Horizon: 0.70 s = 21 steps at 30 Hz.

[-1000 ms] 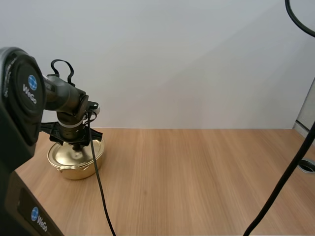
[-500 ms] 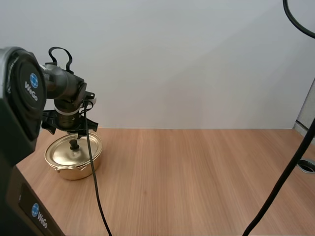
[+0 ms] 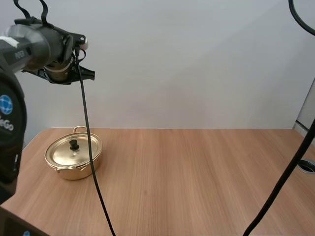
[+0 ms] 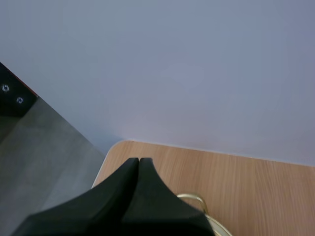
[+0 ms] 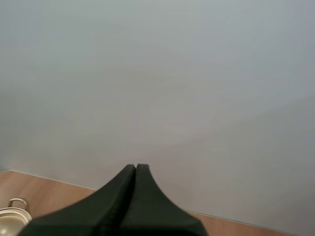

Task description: Open the pot, put the car inside, and close it

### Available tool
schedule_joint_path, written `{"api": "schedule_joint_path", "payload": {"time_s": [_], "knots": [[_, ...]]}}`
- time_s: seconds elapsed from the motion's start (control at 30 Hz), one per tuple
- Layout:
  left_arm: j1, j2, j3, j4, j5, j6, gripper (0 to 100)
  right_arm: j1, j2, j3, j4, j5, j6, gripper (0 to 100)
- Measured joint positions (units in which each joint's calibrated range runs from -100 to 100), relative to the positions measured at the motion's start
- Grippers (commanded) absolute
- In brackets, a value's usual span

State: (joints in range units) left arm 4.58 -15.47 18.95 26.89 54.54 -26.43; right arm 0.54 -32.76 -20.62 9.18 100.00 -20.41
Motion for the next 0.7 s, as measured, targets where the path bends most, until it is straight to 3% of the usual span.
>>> {"api": "schedule_joint_path", "payload": {"time_s": [0.33, 0.53, 0.7], "knots": [[0.0, -8.85, 0.0, 1.37, 0.02, 0.0, 0, 0.0, -0.14, 3.6, -15.64, -0.09, 10.23, 0], [0.0, -13.84, 0.0, 1.62, -0.84, 0.0, 0, 0.0, -0.14, 14.13, -15.16, -5.36, 13.51, 0], [-1.33, -18.19, 4.28, -0.14, -6.63, 0.0, 0, 0.0, -0.14, 24.25, -14.61, -18.06, 13.77, 0]]}}
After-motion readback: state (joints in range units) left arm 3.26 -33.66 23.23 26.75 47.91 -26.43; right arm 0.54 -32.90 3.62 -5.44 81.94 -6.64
